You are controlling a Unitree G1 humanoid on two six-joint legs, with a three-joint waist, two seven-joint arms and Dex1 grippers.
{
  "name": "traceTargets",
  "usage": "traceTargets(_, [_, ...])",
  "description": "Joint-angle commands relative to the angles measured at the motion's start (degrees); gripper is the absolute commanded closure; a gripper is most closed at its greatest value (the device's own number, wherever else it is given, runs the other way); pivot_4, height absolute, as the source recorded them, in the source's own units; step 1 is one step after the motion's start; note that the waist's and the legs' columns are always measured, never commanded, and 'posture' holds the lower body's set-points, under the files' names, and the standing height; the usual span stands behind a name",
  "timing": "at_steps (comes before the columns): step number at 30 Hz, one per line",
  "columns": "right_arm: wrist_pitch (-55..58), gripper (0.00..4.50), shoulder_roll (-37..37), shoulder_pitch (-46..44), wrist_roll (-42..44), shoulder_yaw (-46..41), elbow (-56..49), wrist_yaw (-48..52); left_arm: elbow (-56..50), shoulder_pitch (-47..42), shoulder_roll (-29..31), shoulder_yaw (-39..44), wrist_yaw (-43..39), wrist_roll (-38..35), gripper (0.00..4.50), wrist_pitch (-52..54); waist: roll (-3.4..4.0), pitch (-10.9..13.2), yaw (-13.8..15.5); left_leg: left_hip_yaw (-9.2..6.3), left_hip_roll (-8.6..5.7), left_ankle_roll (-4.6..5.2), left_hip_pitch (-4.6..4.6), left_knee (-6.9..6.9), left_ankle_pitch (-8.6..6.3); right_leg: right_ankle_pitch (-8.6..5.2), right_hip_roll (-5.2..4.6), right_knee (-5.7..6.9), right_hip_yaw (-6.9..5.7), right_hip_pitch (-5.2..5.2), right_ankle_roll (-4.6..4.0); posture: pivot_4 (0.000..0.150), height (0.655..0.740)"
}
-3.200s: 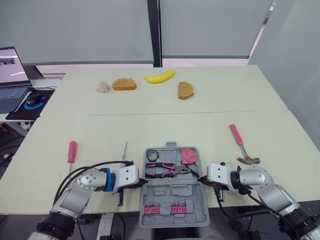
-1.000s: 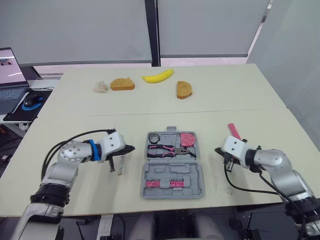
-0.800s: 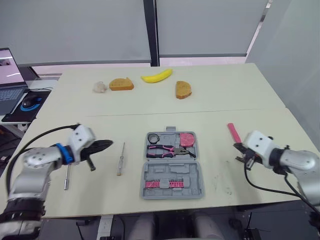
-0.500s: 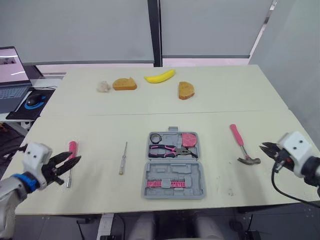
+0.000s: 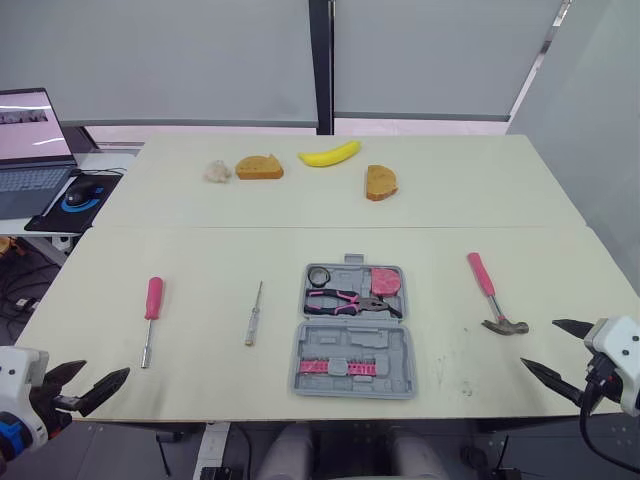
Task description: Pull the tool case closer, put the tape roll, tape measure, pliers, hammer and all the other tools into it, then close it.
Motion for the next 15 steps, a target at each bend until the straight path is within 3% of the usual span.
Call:
traceTargets(1, [-1.18, 0.01, -0.47, -0.37, 1.11, -1.56, -0.11, -0.41, -1.92, 0.51, -0.47, 0.84, 0.64, -0.73, 0.00, 0.32, 0.00, 0.00, 0.00, 0.00, 0.01, 0.00, 0.01, 0.00, 0.00, 0.00, 0.00, 0.00, 0.00, -0.01, 0.00, 0.150, 0.7361])
traceTargets(15, [-4.04, 0.01, -1.44, -1.18, 0.42, -0.99, 3.64, -0.54, -3.06, 0.70, -1.64, 3.44, 3.76, -2.27, 0.00, 2.06, 0.00, -0.01, 0.00, 0.00, 0.02, 0.00, 0.00, -0.01, 0.00, -0.01, 0.00, 0.00, -0.01, 0.00, -0.02, 0.150, 0.7361])
